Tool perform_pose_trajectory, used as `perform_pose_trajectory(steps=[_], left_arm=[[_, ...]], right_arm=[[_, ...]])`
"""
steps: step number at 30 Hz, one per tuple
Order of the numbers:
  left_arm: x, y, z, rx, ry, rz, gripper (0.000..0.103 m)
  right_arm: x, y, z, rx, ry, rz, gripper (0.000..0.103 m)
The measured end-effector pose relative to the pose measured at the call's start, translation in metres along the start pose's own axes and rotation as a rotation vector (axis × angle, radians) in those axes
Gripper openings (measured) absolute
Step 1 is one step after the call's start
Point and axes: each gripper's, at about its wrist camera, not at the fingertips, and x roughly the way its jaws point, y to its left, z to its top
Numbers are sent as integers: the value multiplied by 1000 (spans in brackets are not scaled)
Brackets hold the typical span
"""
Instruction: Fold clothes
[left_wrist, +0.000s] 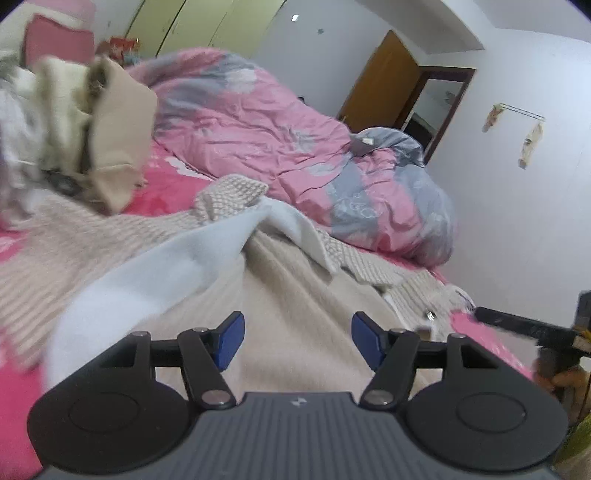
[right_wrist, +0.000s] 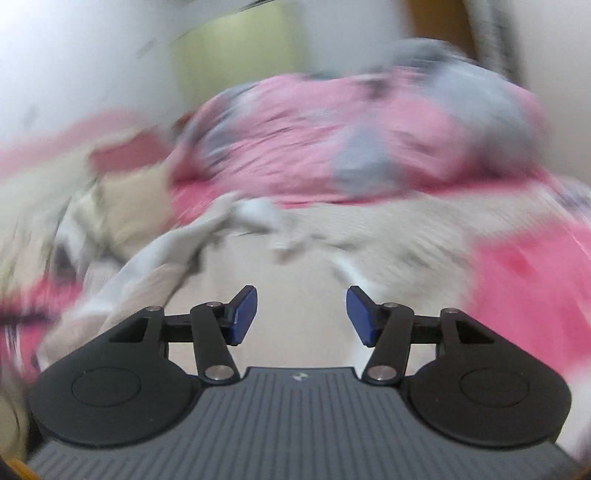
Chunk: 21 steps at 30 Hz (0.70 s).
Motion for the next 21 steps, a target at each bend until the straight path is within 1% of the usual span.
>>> perform_pose_trajectory(steps=[2, 3, 5, 6, 7, 8, 10, 11, 13, 15, 16, 17, 19, 21], left_arm=[[43, 8, 14, -33, 29, 39, 65], [64, 13, 20, -49, 42, 64, 64], [96, 26, 26, -59, 43, 132, 62], [107, 33, 26, -70, 40, 154, 62], [116, 42, 26, -90, 37, 166, 62], [123, 50, 26, -112, 30, 171, 62], [133, 66, 23, -160, 12, 169, 61], [136, 73, 21, -172, -4, 170, 59], [136, 78, 18, -161, -49, 178, 57], [133, 80, 15, -142, -88, 181, 56], [133, 81, 14, -137, -99, 184, 55], [132, 81, 14, -135, -107, 185, 53], [130, 83, 14, -127, -123, 187, 50], [128, 85, 14, -114, -137, 198, 45]], right_arm=[[66, 27, 28, -166, 73, 41, 60], [96, 37, 37, -251, 102, 37, 61], [156, 47, 49, -397, 151, -2, 68], [187, 48, 55, -450, 173, -22, 68], [217, 46, 61, -478, 202, -26, 73], [245, 42, 67, -473, 240, -9, 79], [297, 34, 78, -465, 302, 9, 79], [312, 32, 82, -466, 307, -9, 79], [344, 28, 91, -467, 318, -47, 79], [367, 22, 100, -477, 300, -115, 79], [375, 18, 104, -467, 298, -127, 80], [384, 13, 106, -461, 310, -130, 85], [403, 6, 105, -465, 374, -109, 91], [418, 1, 100, -457, 419, -96, 93]])
